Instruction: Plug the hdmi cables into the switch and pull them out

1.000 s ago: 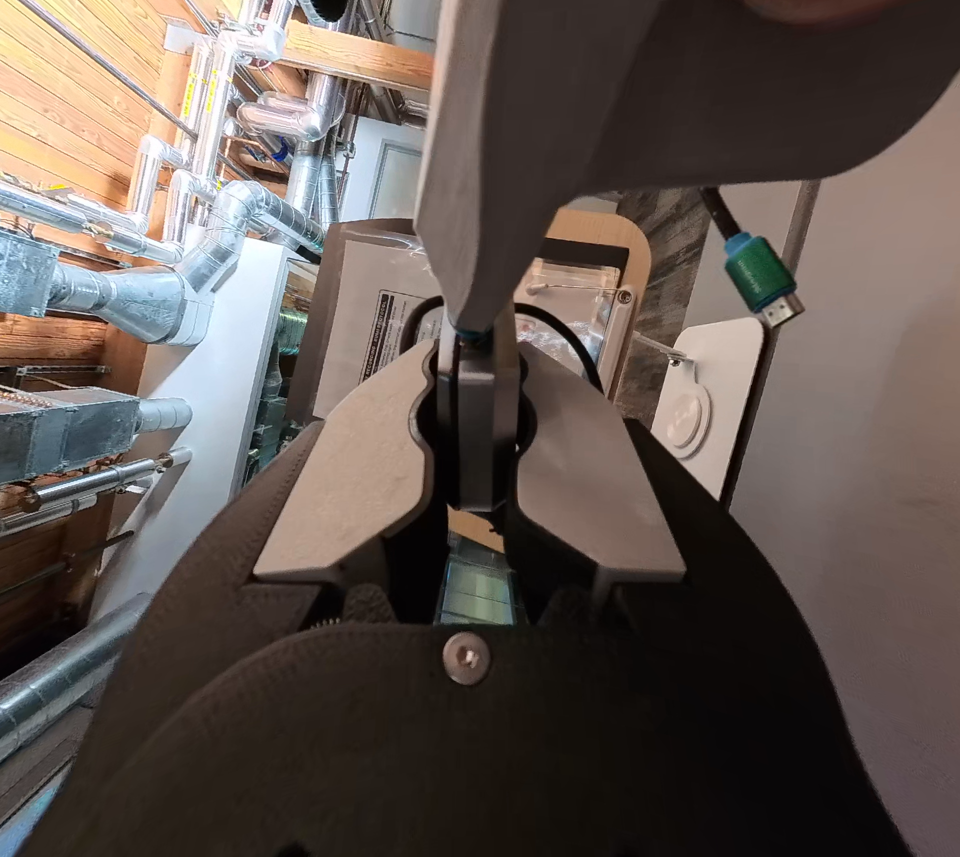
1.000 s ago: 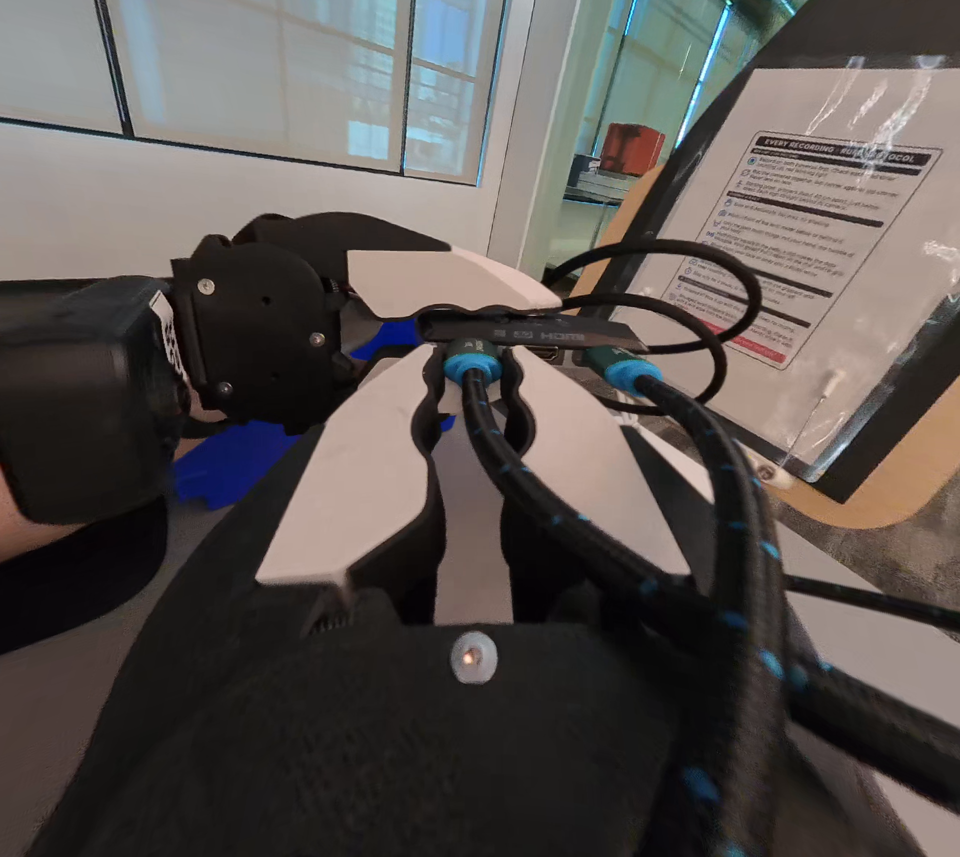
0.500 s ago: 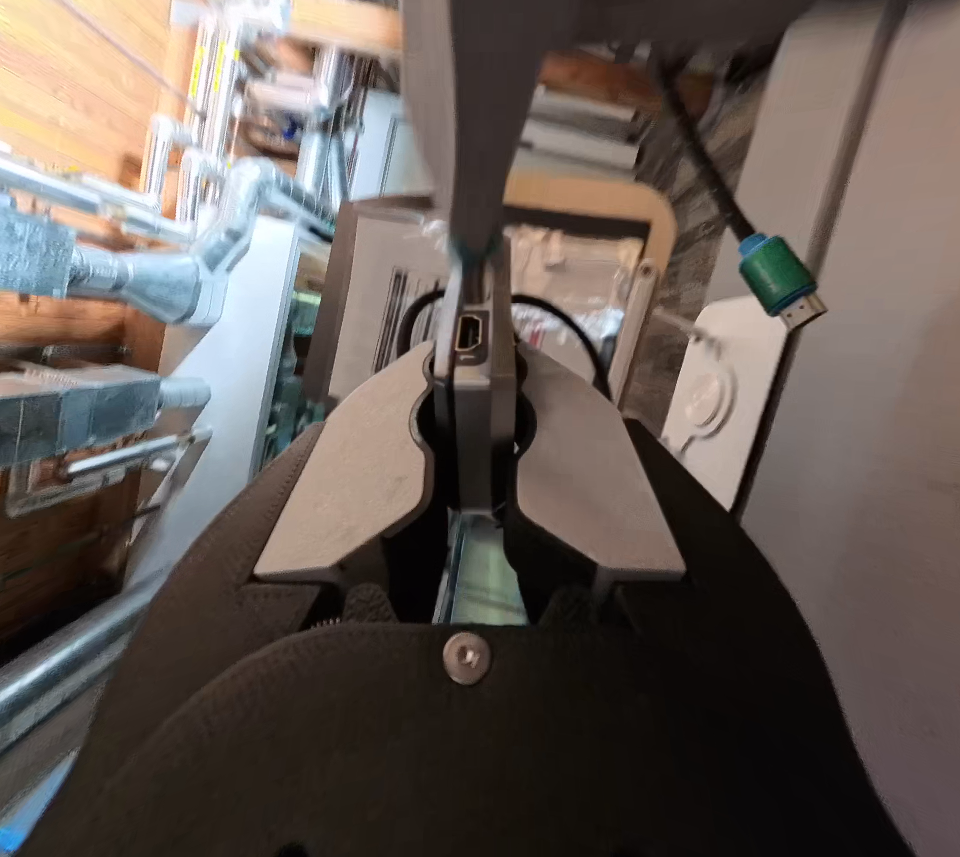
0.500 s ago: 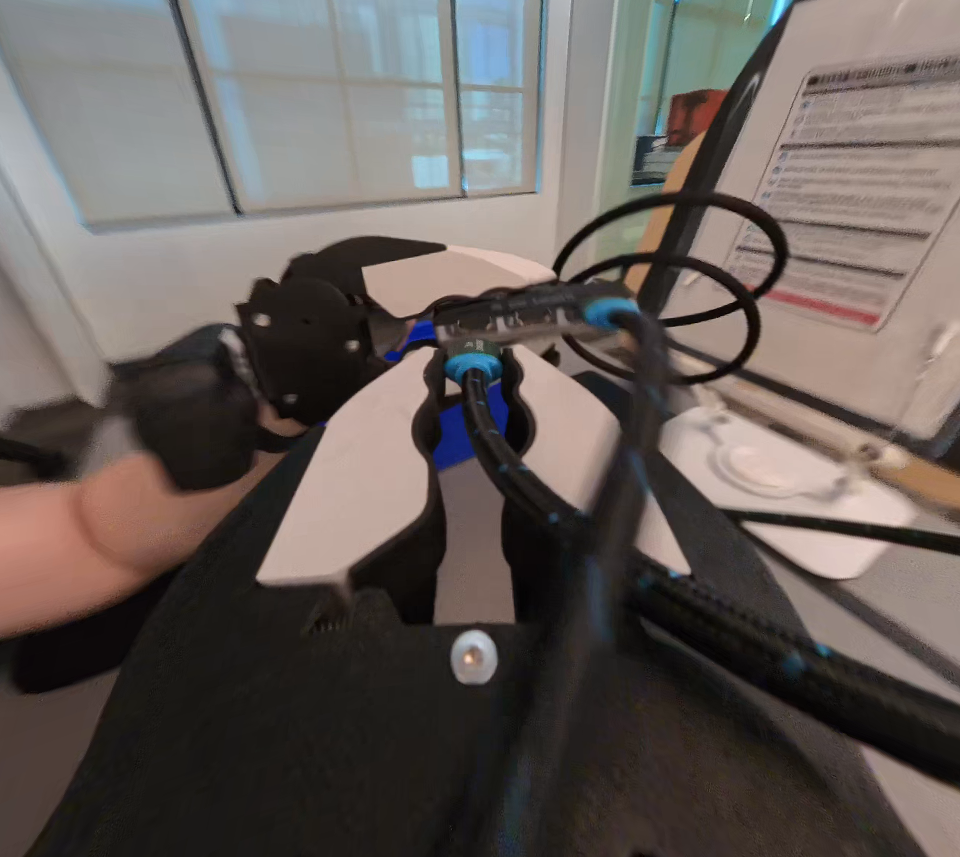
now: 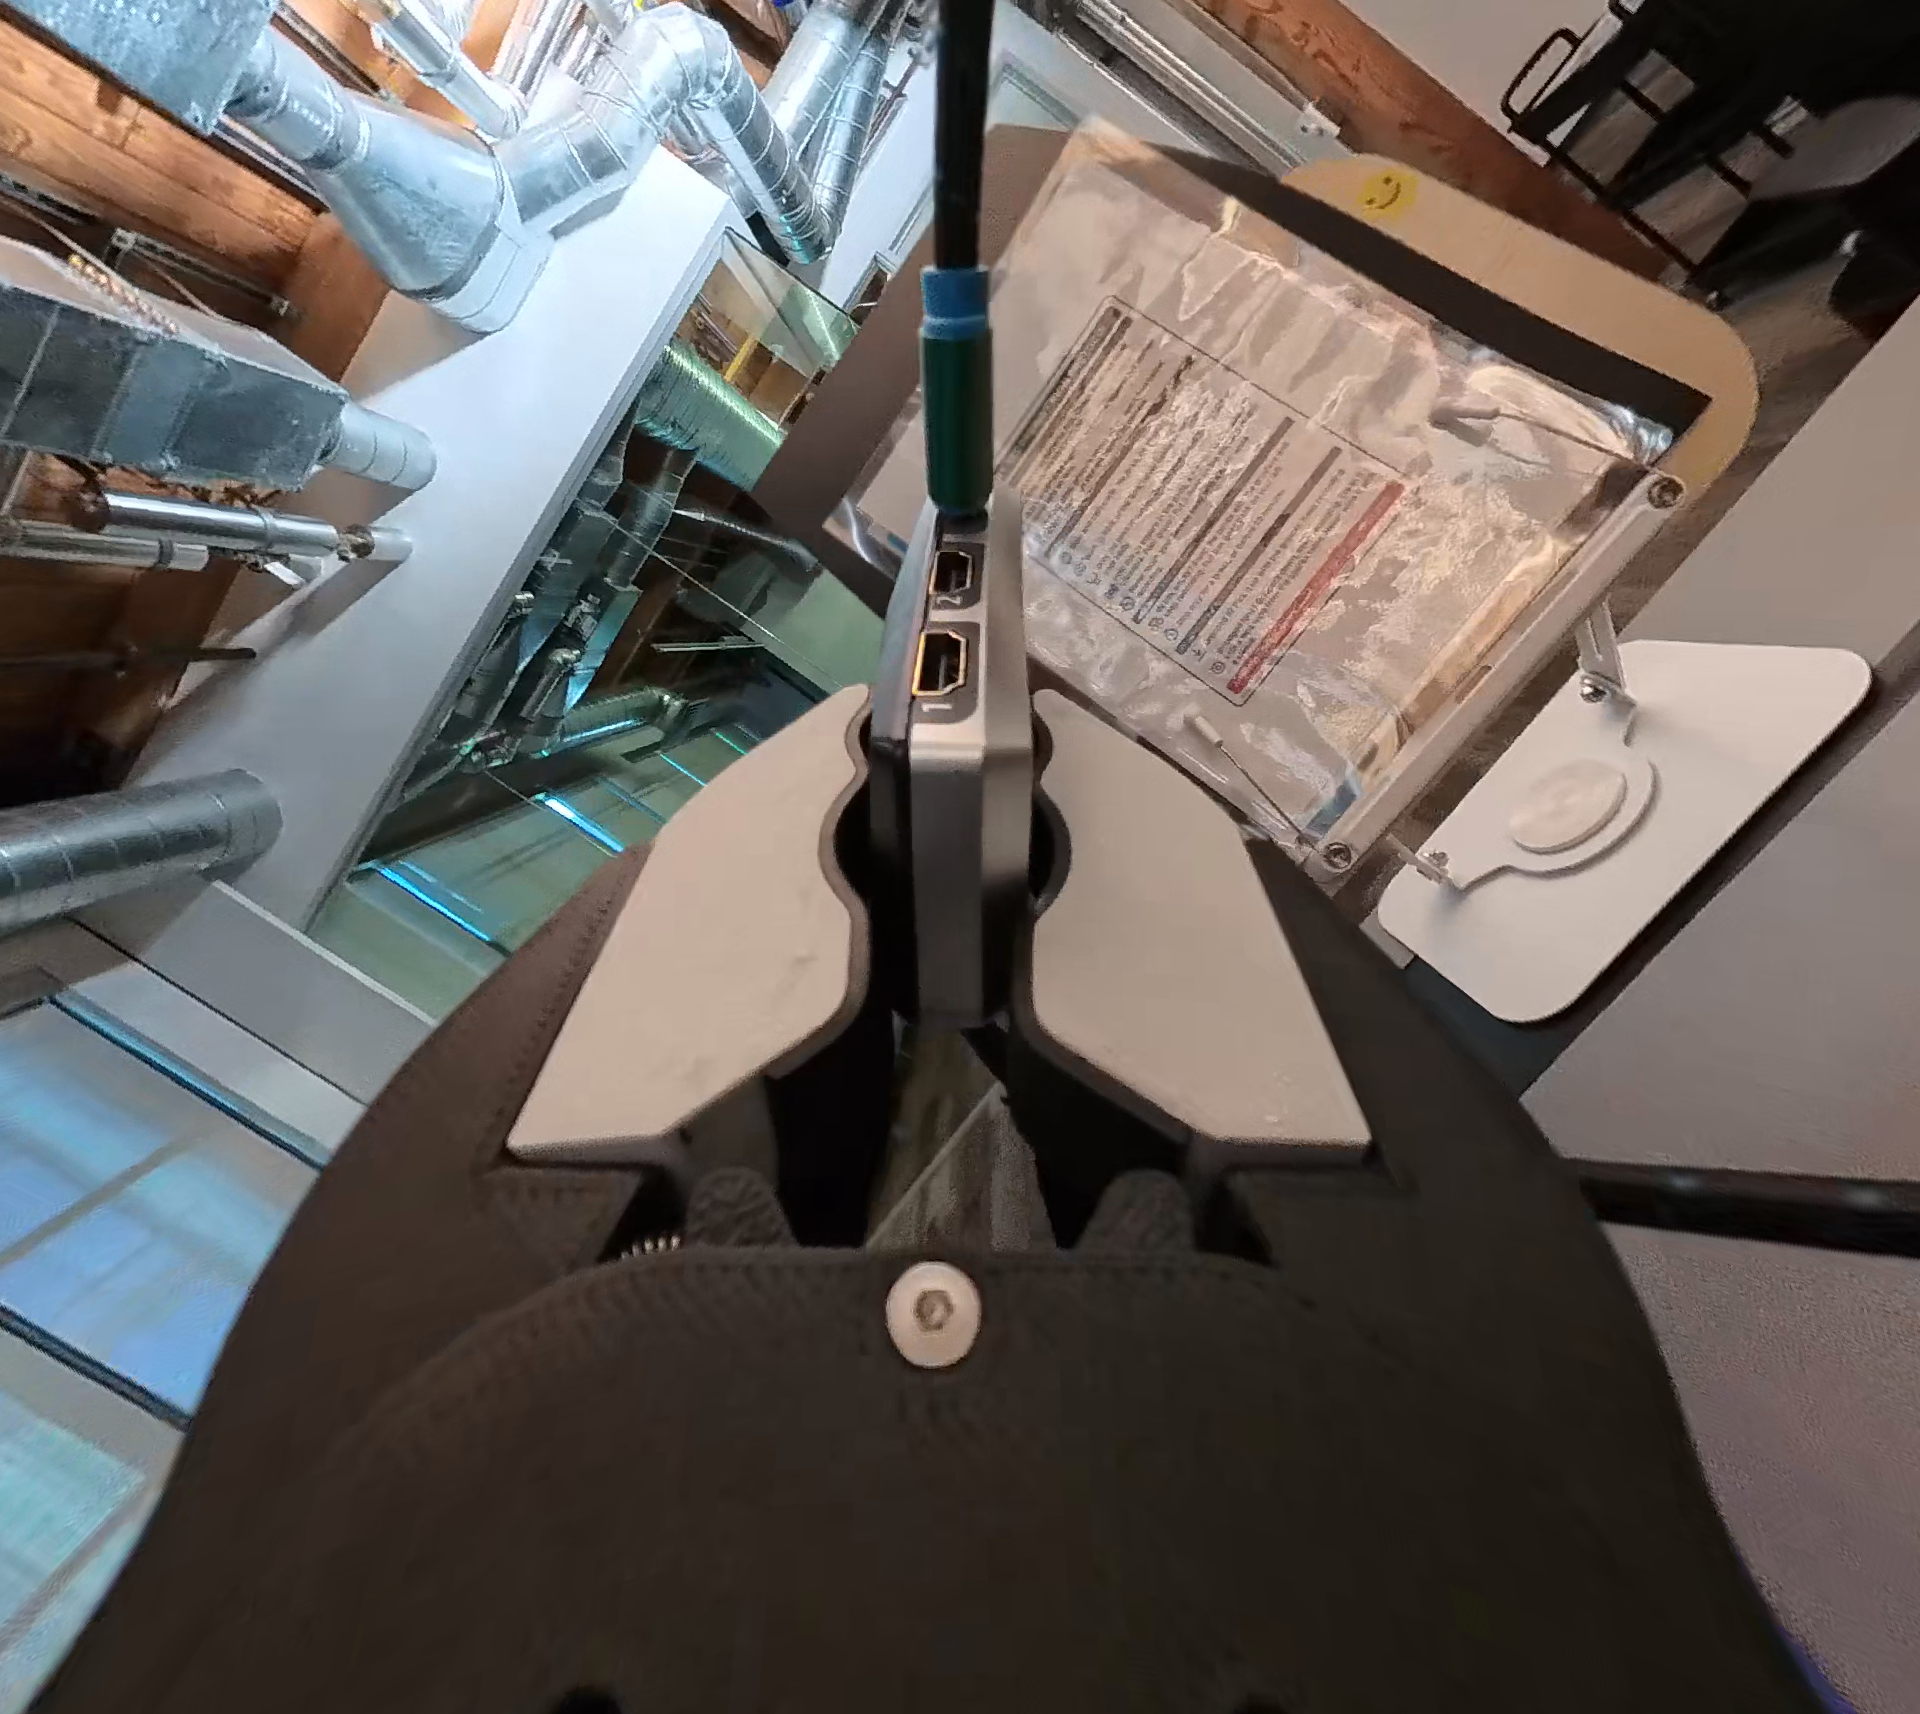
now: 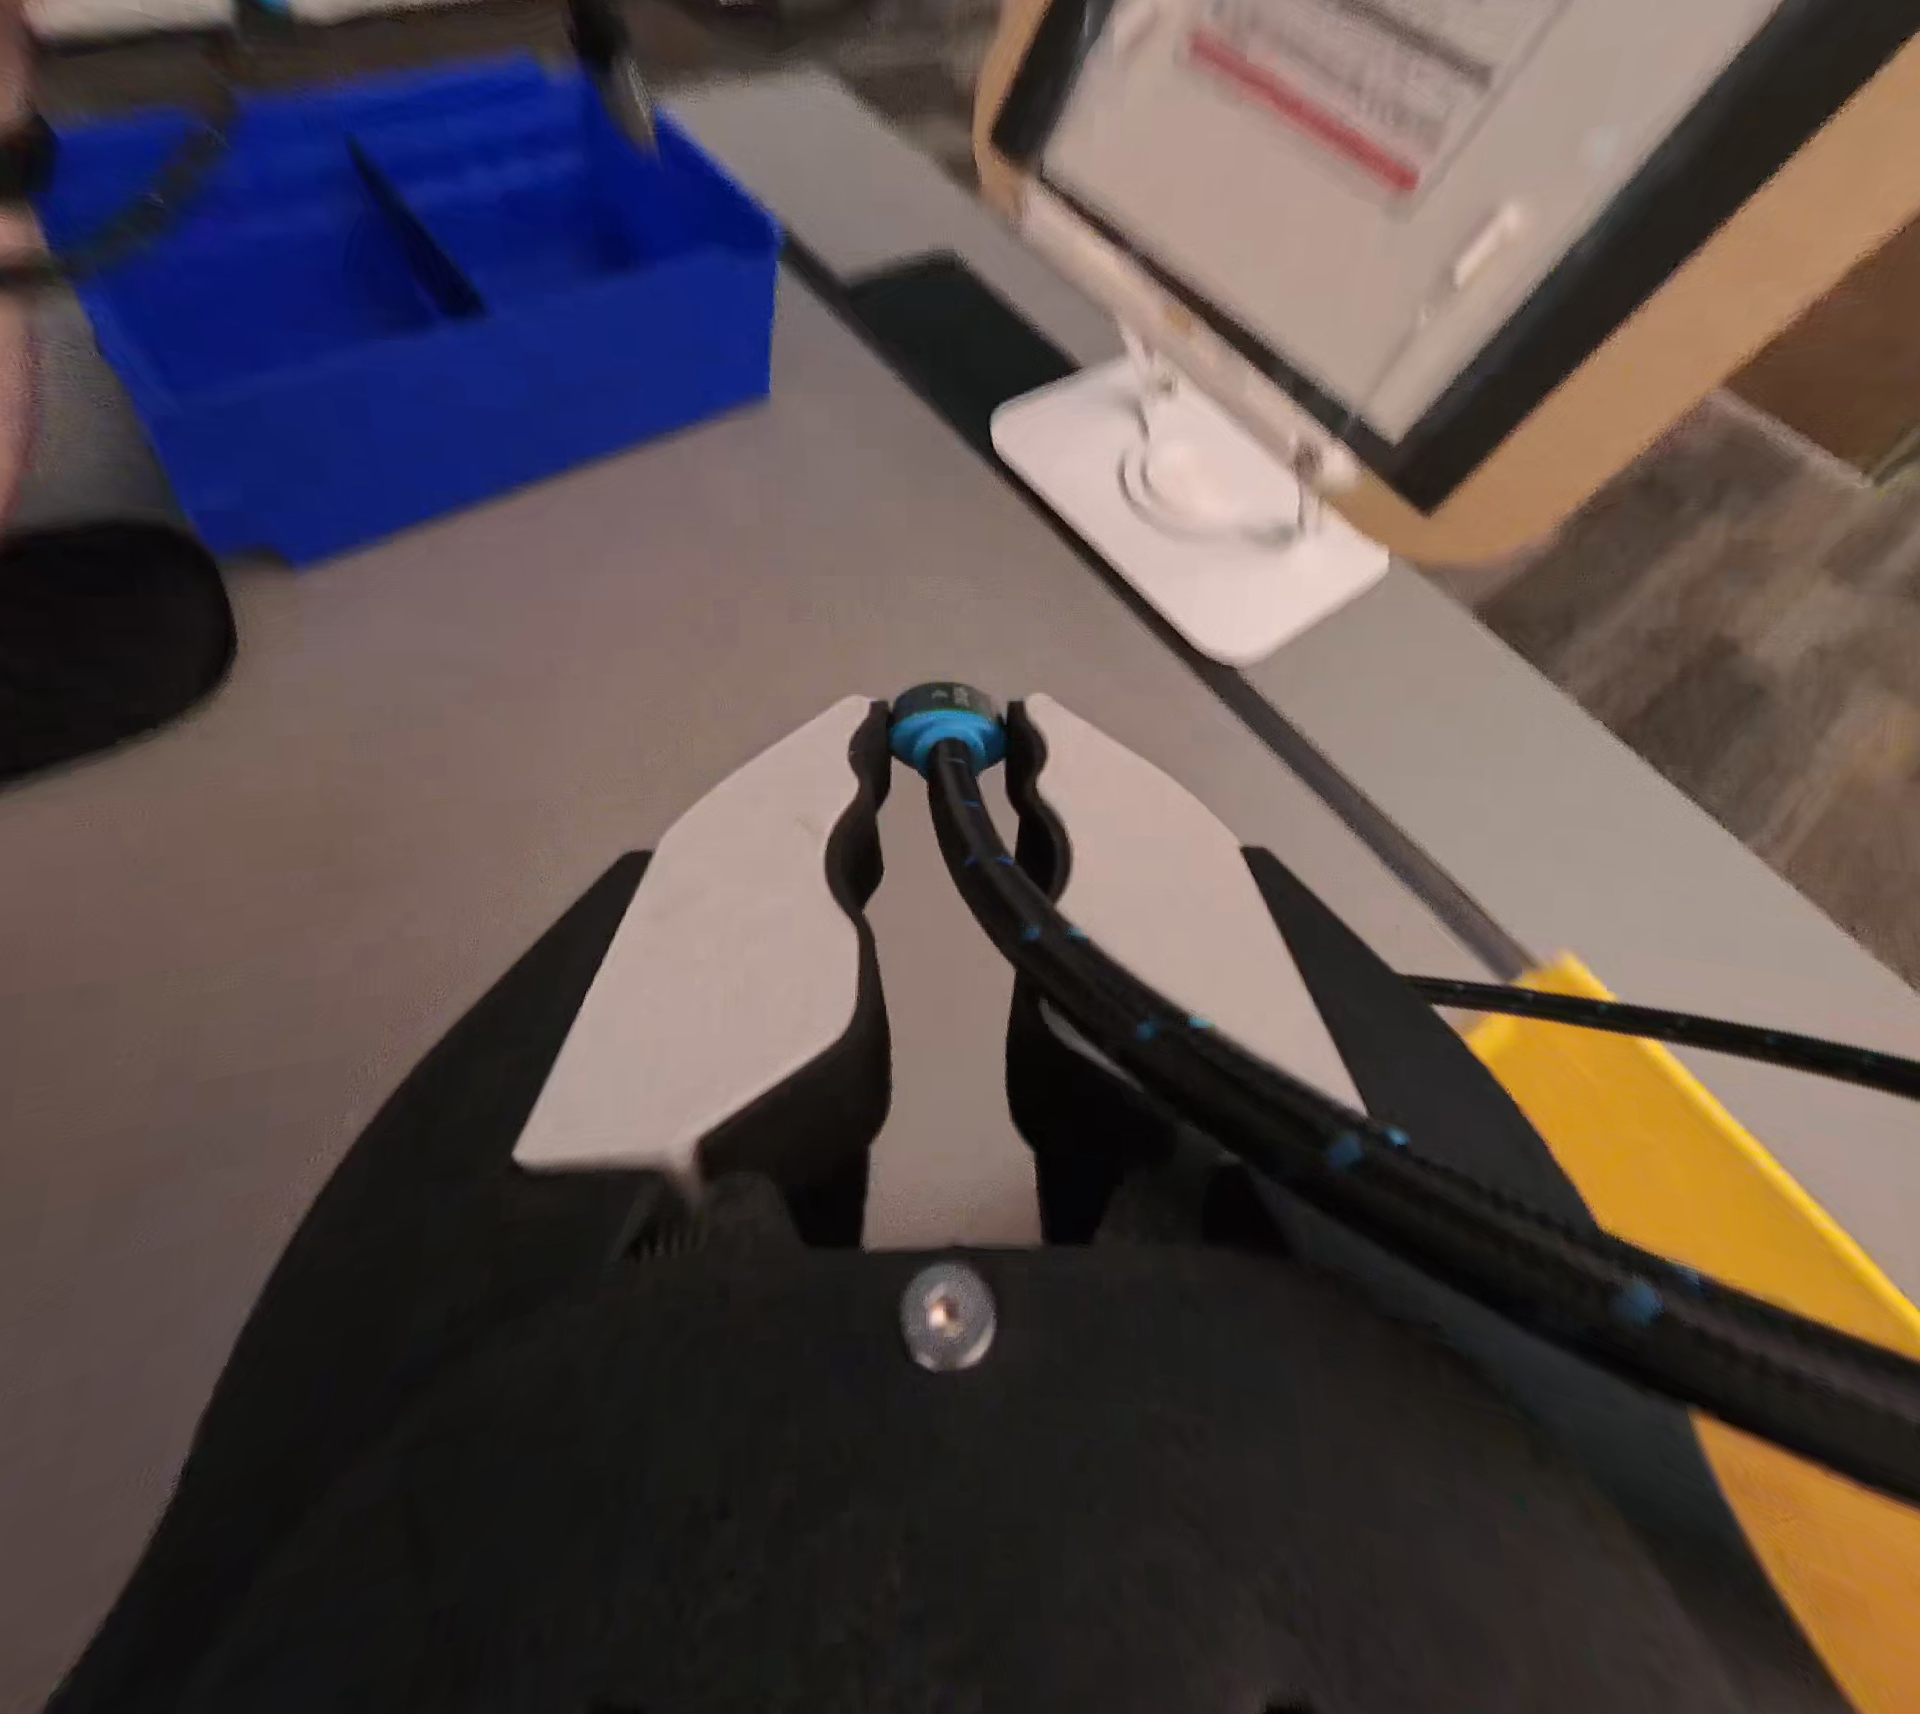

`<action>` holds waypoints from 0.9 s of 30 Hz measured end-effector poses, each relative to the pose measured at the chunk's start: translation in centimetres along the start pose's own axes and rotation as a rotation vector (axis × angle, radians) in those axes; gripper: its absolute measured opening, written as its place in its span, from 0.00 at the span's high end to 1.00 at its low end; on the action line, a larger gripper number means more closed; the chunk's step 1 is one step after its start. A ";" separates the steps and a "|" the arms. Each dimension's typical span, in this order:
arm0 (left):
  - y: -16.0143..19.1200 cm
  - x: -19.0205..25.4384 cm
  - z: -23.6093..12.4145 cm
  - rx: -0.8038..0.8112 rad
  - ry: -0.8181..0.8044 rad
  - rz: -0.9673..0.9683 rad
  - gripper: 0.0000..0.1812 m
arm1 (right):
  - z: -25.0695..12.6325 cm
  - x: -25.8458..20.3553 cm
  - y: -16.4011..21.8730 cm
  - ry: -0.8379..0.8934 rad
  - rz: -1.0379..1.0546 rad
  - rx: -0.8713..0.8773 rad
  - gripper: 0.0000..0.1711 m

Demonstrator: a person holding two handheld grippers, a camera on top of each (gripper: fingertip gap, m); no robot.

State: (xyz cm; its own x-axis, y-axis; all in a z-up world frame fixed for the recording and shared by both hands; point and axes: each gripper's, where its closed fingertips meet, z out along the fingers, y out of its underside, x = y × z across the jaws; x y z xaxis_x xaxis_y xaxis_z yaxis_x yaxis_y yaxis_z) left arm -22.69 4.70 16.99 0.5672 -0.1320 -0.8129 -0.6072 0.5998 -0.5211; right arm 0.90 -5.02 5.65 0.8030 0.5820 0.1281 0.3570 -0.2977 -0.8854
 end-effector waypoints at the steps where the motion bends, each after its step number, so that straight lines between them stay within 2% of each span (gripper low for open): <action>1: 0.1 -0.4 -0.1 0.001 -0.003 -0.014 0.88 | -1.2 0.3 1.2 -0.006 -0.004 -0.073 0.87; 4: 0.3 -1.1 -0.4 0.001 -0.011 -0.026 0.88 | -5.6 0.8 5.0 -0.030 0.053 -0.240 0.87; 6: 0.3 -1.2 -0.5 0.001 -0.014 -0.024 0.88 | -8.0 1.2 6.0 -0.035 0.110 -0.240 0.87; 9: 0.0 -1.0 -0.4 0.000 -0.009 -0.009 0.88 | -10.5 1.7 5.2 -0.028 0.150 -0.138 0.87; 11: -0.2 -0.7 -0.4 0.003 -0.002 0.004 0.88 | -11.7 2.1 5.3 0.014 0.166 -0.134 0.87; 14: -0.6 -0.3 -0.3 0.004 0.005 0.018 0.88 | -12.1 2.5 7.8 0.044 0.202 -0.249 0.87; 16: -0.7 0.0 -0.3 0.008 0.012 0.019 0.88 | -11.5 2.6 10.0 0.001 0.203 -0.333 0.87; 19: -0.8 0.4 -0.1 0.008 0.028 0.020 0.88 | -9.7 2.9 10.8 -0.125 0.147 -0.281 0.87; 22: -1.0 0.8 -0.1 0.010 0.037 0.029 0.88 | -9.1 1.8 12.5 -0.321 0.192 -0.247 0.87; 25: -1.3 1.2 0.0 0.013 0.042 0.041 0.88 | -9.8 1.8 16.8 -0.371 0.348 -0.383 0.85; 27: -1.4 1.4 0.1 0.014 0.046 0.048 0.88 | -10.5 2.4 19.2 -0.332 0.451 -0.473 0.83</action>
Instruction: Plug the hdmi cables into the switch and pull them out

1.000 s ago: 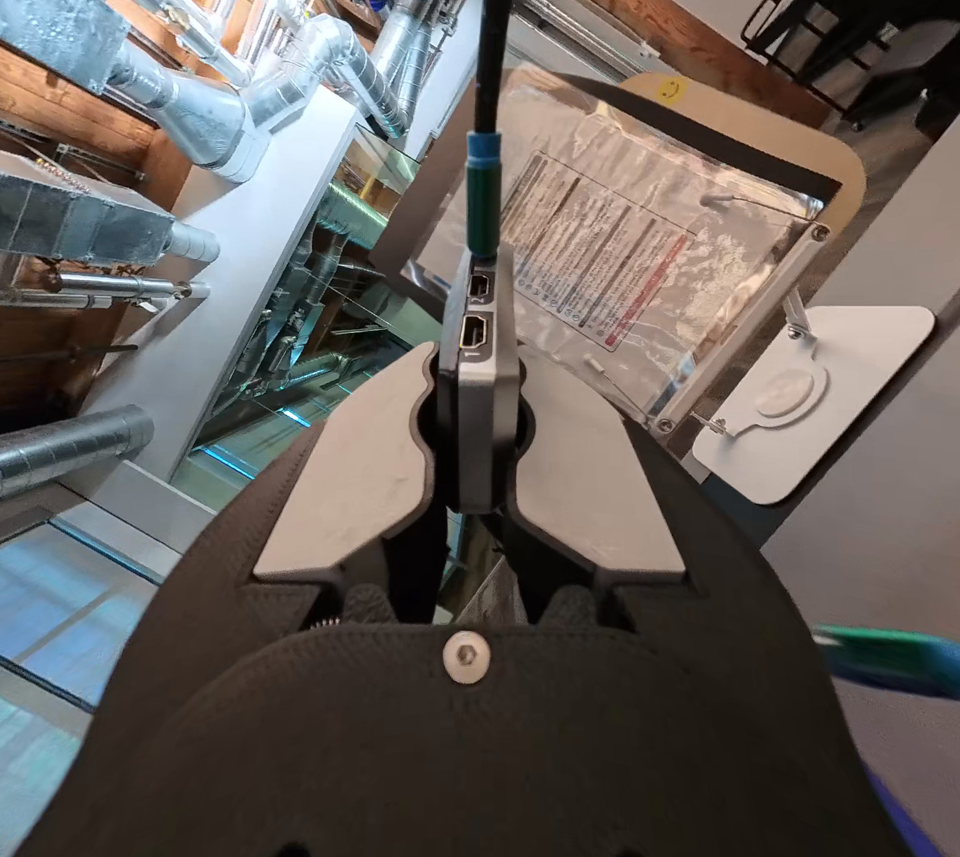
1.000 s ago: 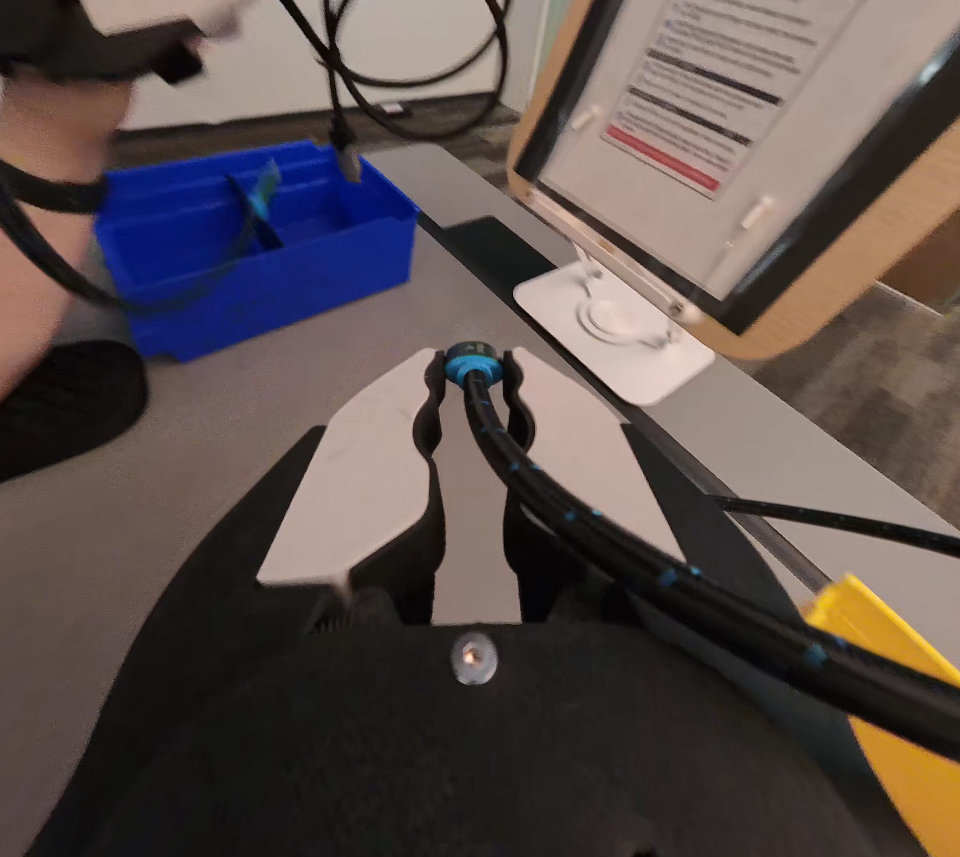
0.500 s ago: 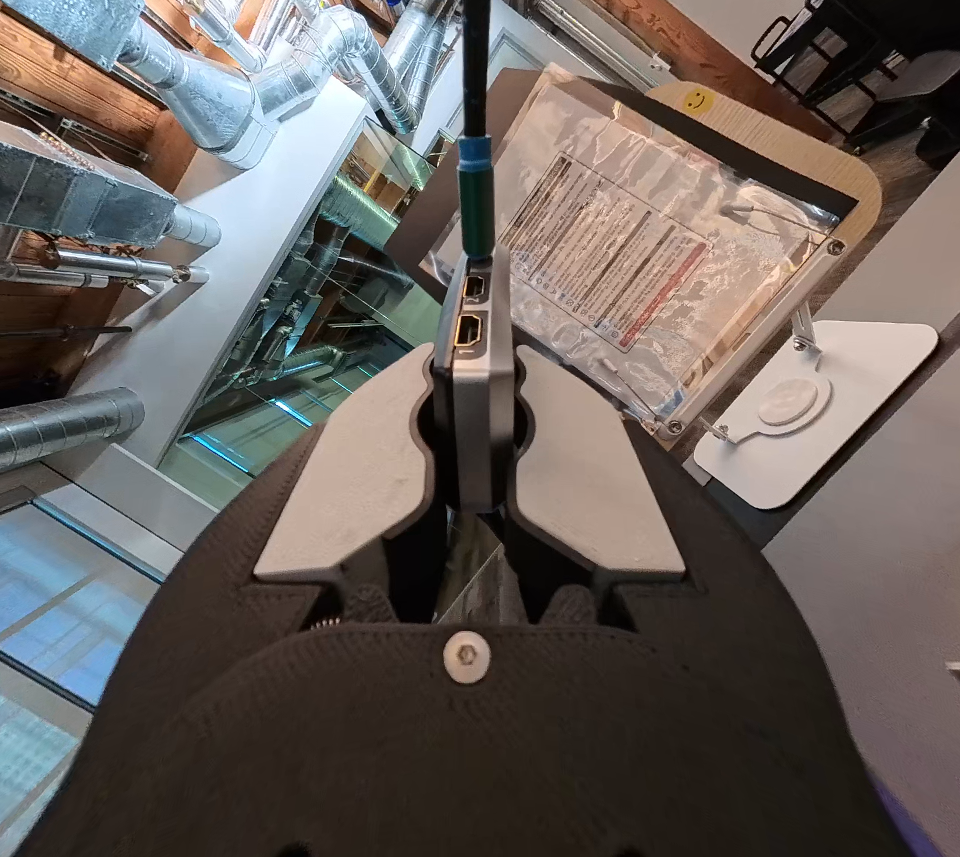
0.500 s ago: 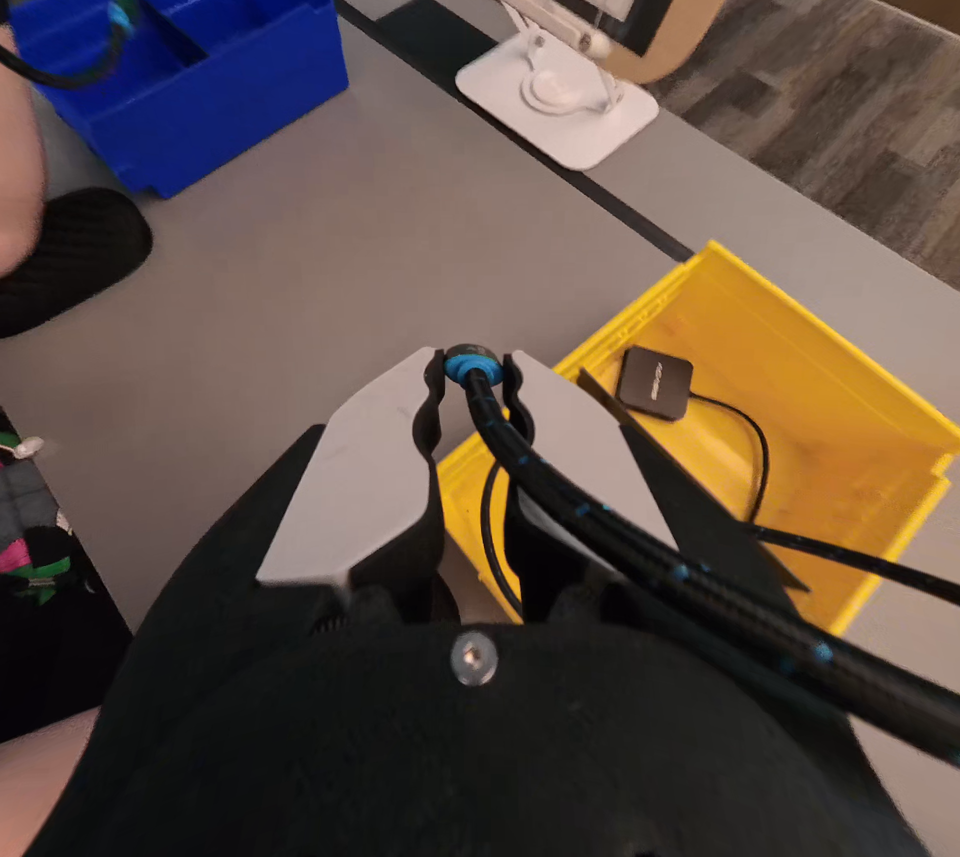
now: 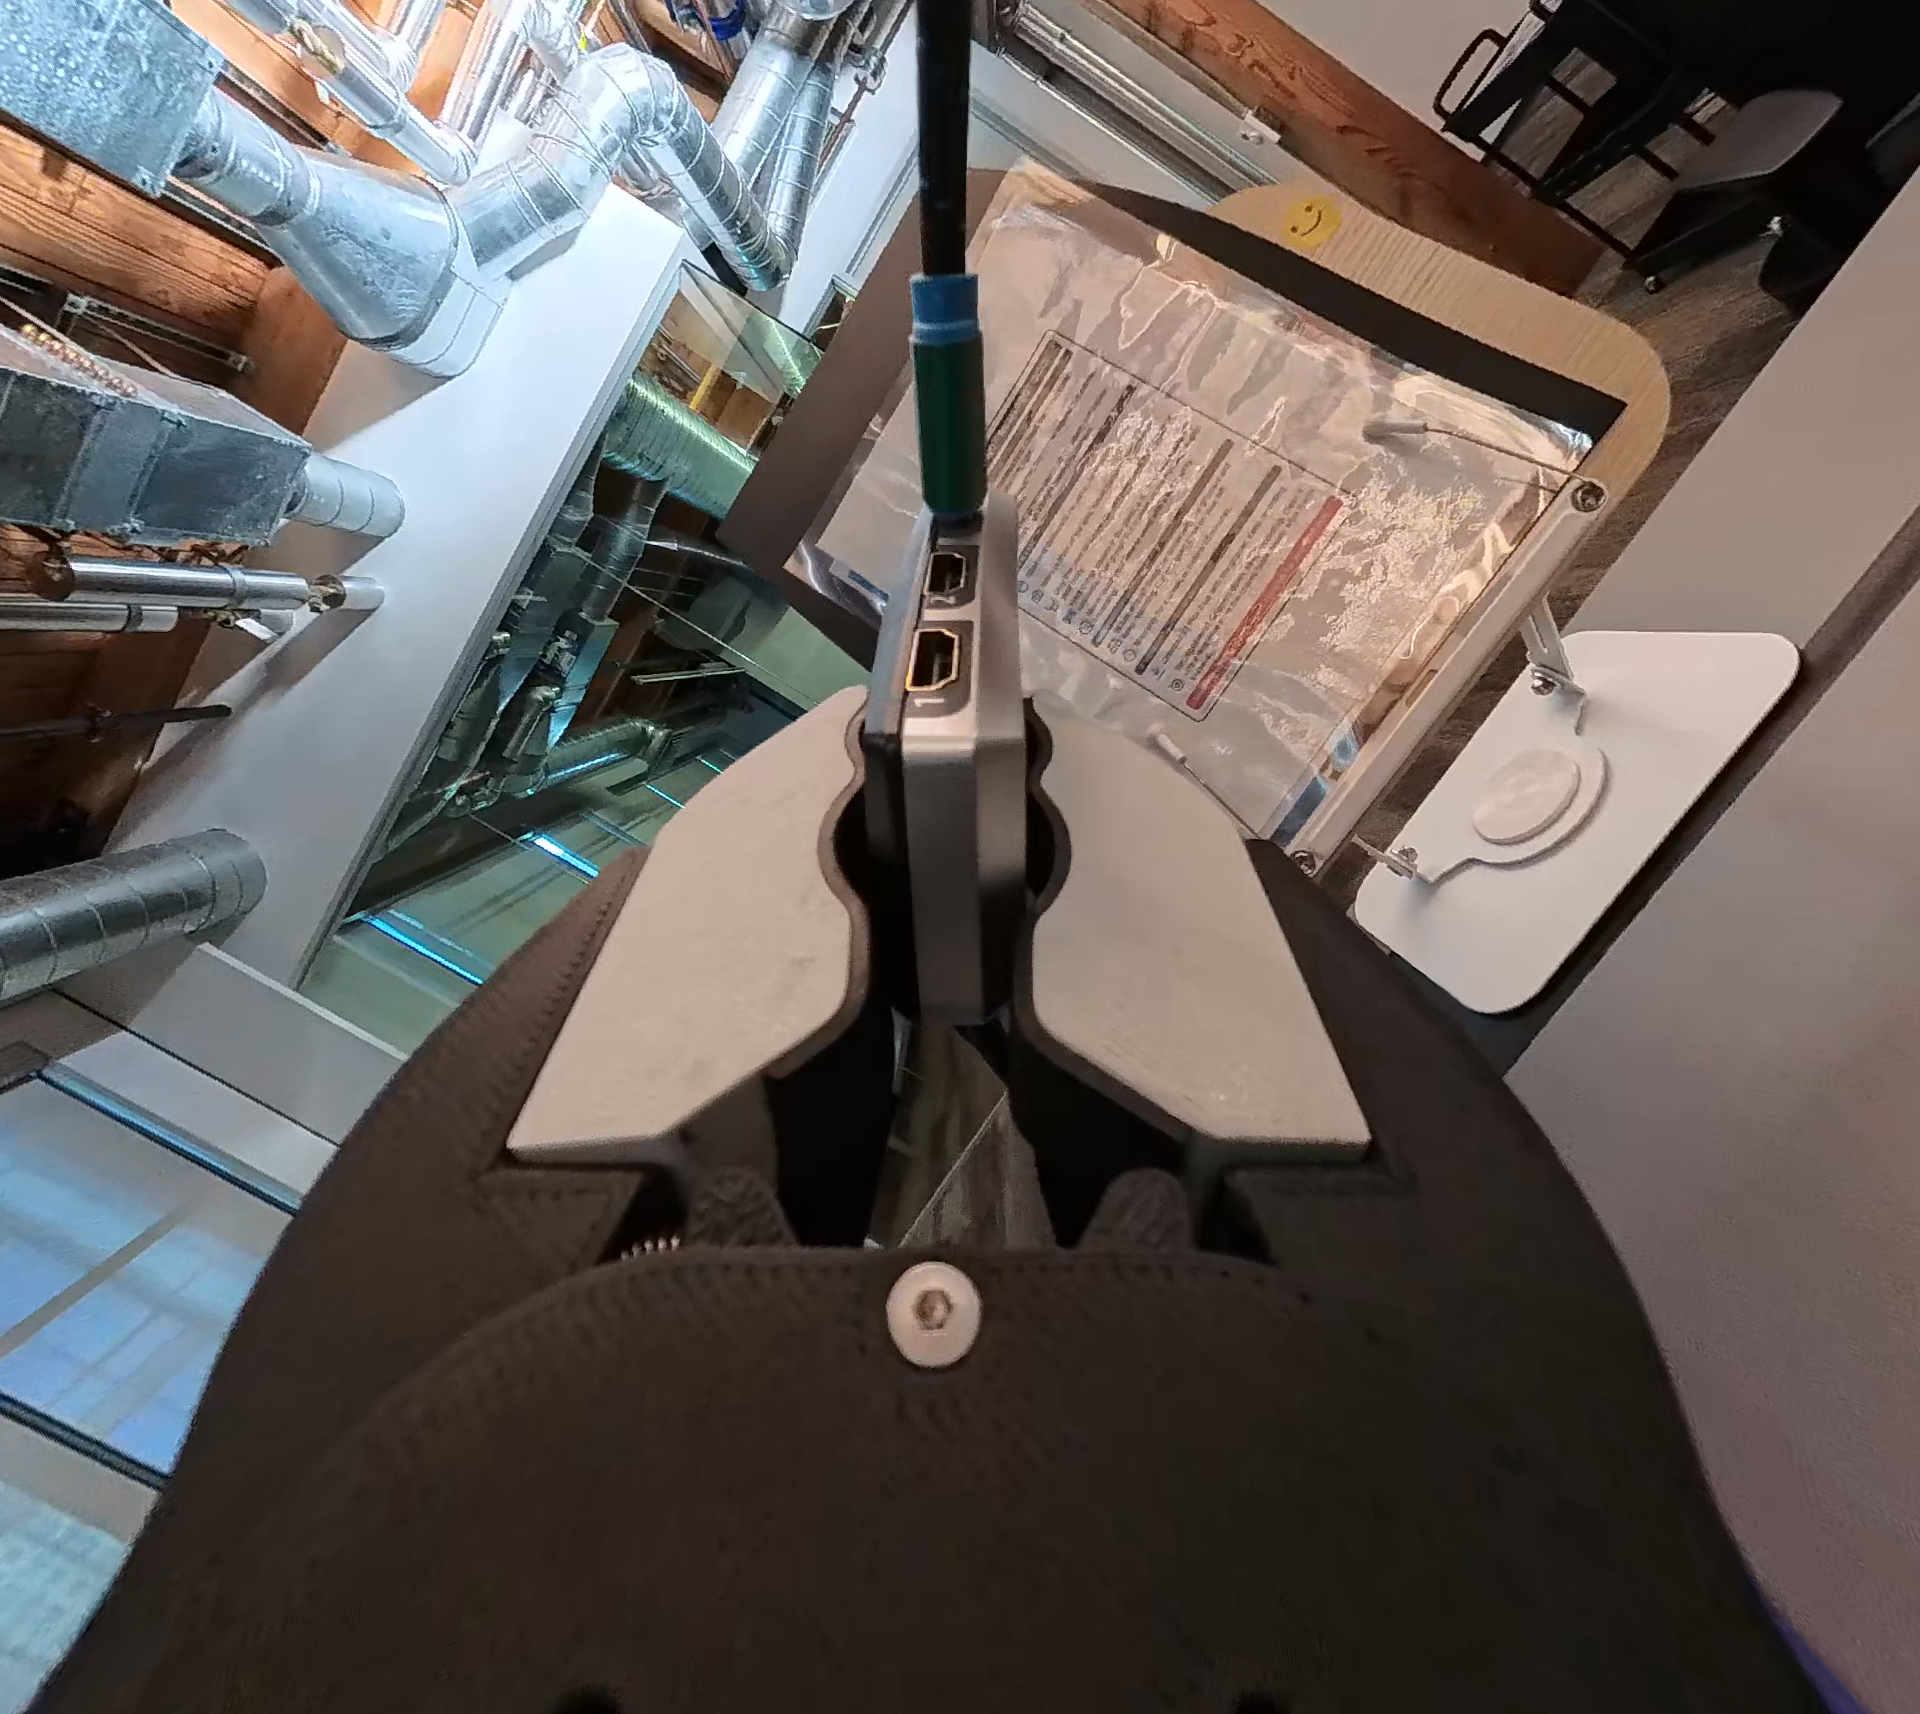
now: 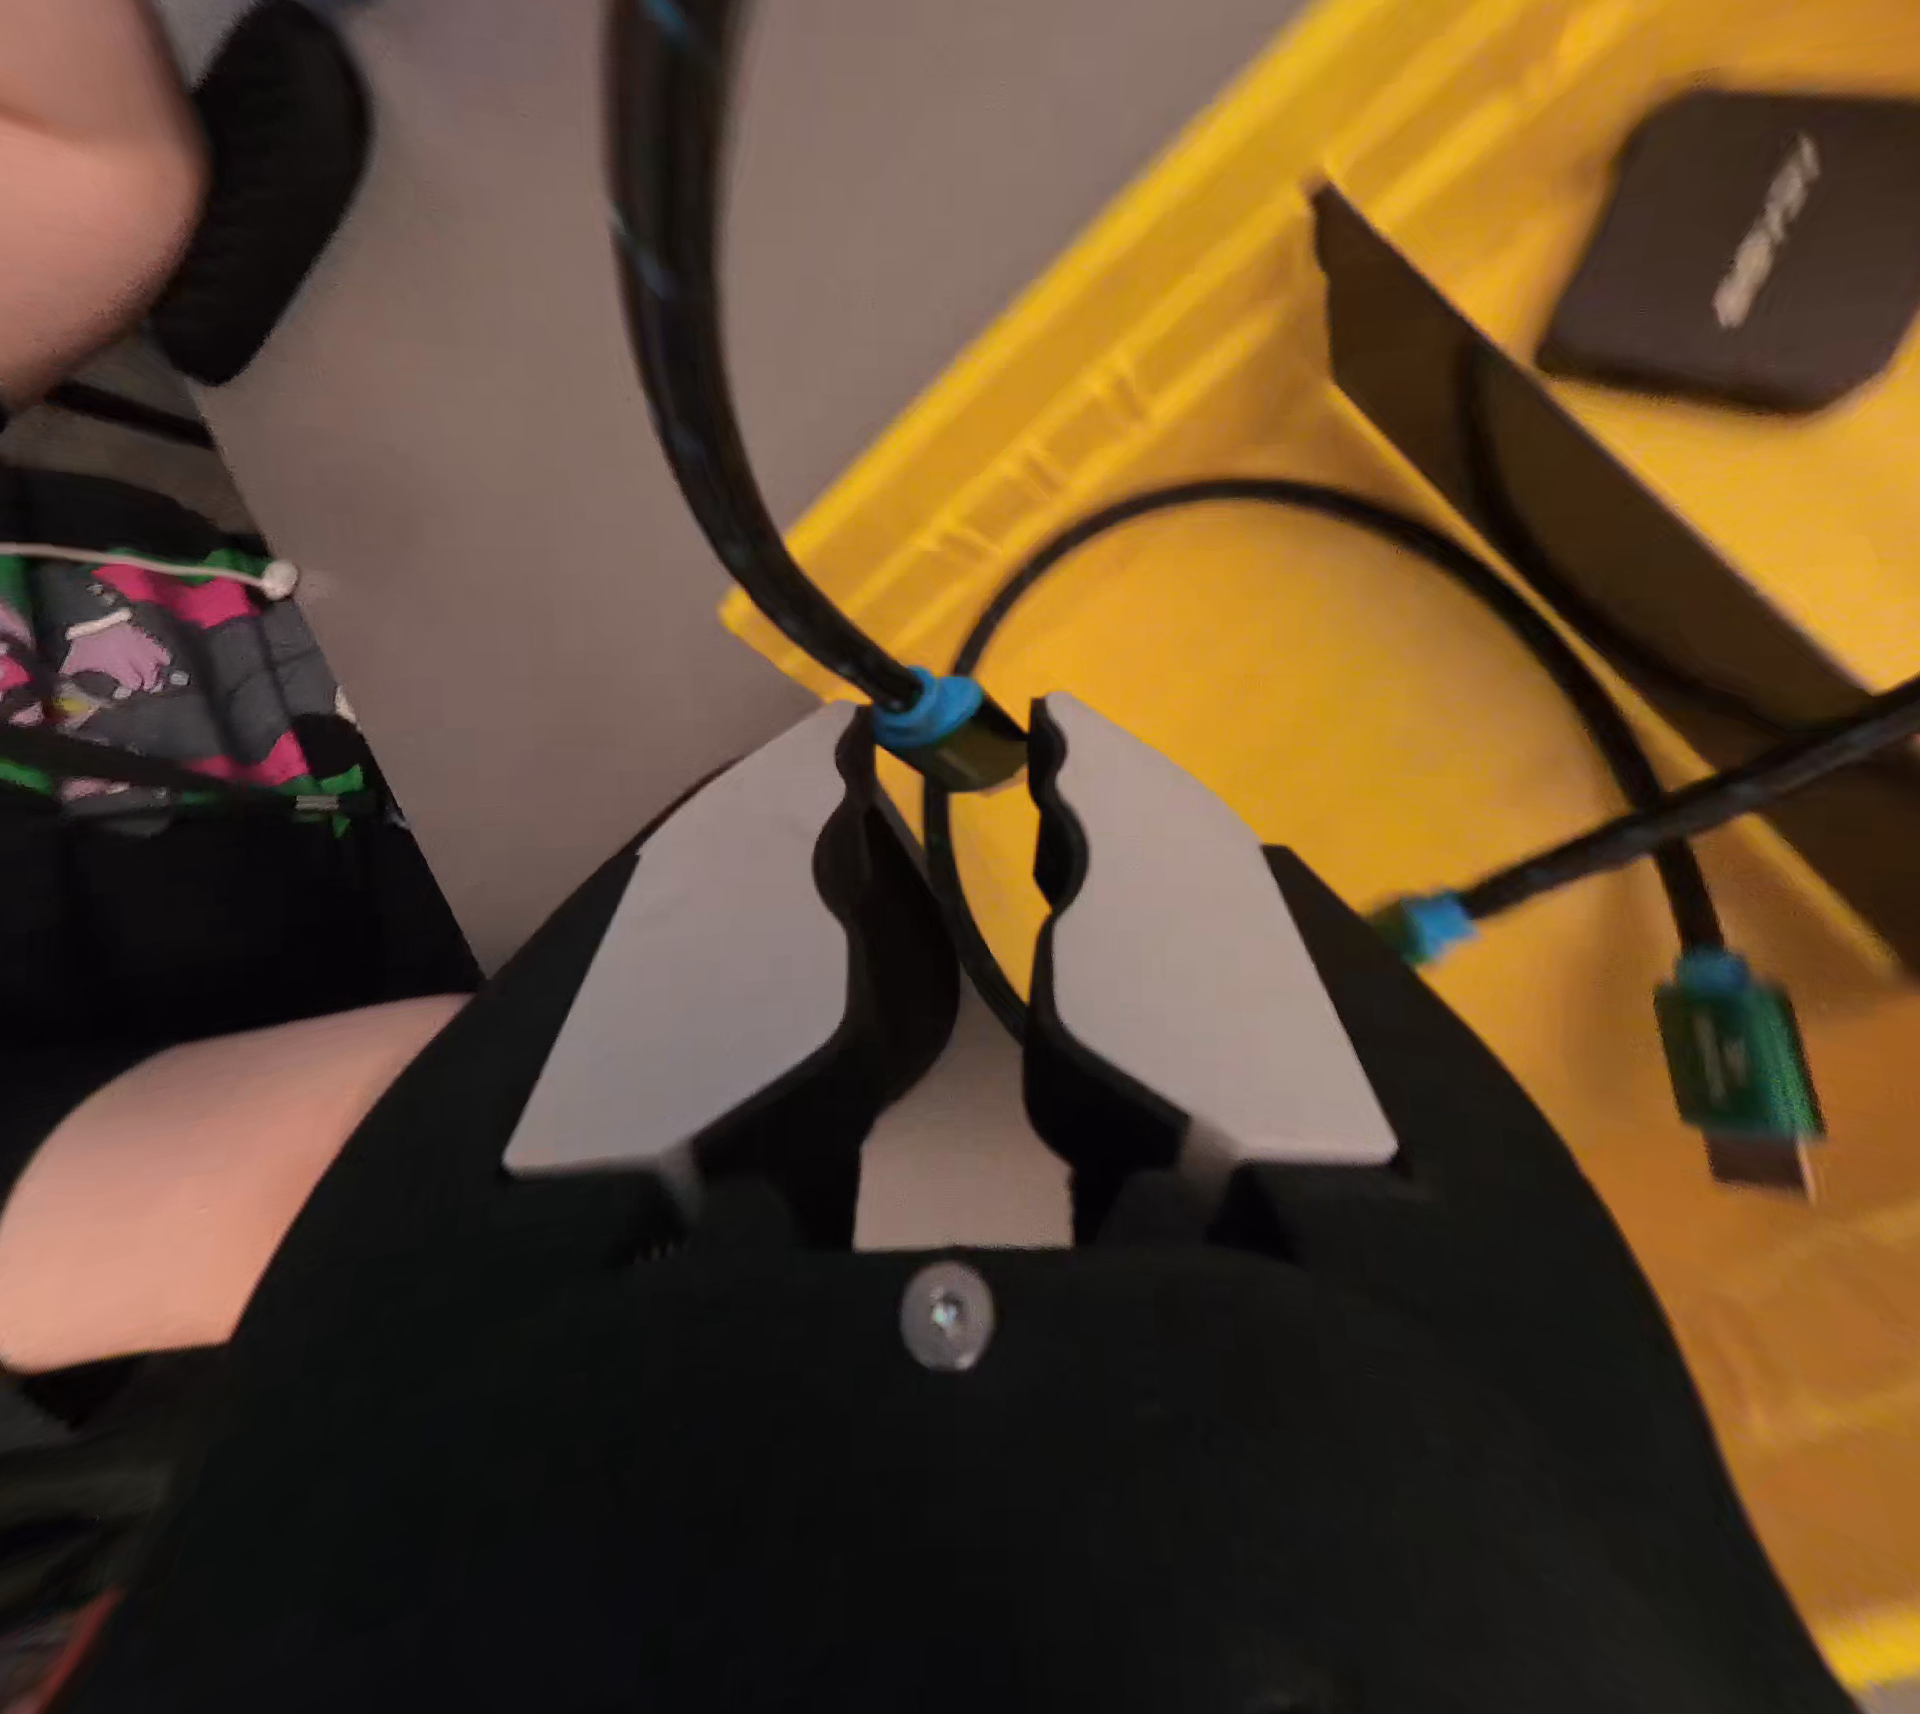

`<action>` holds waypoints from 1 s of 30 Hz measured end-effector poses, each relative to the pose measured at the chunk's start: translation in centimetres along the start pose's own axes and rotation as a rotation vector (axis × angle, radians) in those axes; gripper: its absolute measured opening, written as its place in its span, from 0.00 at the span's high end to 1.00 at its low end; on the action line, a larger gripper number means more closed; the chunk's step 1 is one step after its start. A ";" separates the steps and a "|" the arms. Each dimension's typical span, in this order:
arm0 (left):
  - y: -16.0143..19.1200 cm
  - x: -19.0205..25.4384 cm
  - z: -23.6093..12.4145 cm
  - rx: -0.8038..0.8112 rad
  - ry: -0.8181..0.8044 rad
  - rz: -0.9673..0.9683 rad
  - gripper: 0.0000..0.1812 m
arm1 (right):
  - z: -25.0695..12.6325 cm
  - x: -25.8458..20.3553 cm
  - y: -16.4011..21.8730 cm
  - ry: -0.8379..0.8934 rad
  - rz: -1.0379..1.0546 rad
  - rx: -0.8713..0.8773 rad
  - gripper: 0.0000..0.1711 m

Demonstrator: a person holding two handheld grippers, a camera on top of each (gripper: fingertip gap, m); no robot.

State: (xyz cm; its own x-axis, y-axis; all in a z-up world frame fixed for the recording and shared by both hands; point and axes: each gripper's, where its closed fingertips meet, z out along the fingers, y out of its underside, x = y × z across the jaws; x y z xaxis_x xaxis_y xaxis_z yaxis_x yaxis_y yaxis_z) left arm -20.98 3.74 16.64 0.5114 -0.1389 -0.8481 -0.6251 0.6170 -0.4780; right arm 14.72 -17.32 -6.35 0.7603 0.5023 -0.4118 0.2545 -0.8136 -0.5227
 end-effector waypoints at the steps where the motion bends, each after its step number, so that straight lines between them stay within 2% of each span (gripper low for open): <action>1: -0.1 0.1 0.0 0.002 0.001 0.003 0.88 | -0.1 0.8 0.7 0.027 0.040 -0.018 0.83; 5: -0.4 0.5 0.1 0.007 0.008 0.016 0.88 | -0.7 3.3 2.7 0.156 0.128 -0.072 0.85; 10: -0.6 0.6 0.1 0.009 0.013 0.018 0.88 | 0.4 3.3 5.6 0.150 0.179 -0.229 0.85; 14: -0.5 0.5 0.0 0.005 0.013 0.017 0.88 | 1.2 4.1 6.1 0.189 0.245 -0.301 0.84; 16: -0.4 0.4 0.0 0.002 0.012 0.016 0.88 | 1.5 3.7 5.9 0.152 0.262 -0.312 0.83; 19: -0.3 0.2 -0.1 0.001 0.008 0.012 0.88 | 1.2 3.0 4.4 0.085 0.253 -0.222 0.82; 23: -0.3 0.0 -0.1 0.000 0.004 0.010 0.88 | -1.1 1.4 1.7 0.026 0.182 -0.018 0.79; 25: -0.3 0.0 -0.2 0.000 0.002 0.010 0.88 | -3.1 2.7 0.8 0.154 0.136 0.070 0.79; 28: -0.4 0.0 -0.1 0.000 0.003 0.012 0.88 | -7.6 8.5 -0.8 0.582 0.084 0.200 0.79; 30: -0.4 0.2 -0.1 -0.001 0.008 0.016 0.88 | -9.3 10.9 -1.4 0.730 0.081 0.238 0.81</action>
State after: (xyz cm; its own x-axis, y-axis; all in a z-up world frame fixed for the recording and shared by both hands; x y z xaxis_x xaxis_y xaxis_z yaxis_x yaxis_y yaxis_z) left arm -20.65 3.38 16.63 0.4969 -0.1352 -0.8572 -0.6333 0.6188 -0.4647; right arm 28.20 -13.41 -3.12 0.9937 0.0561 0.0973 0.1081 -0.7131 -0.6926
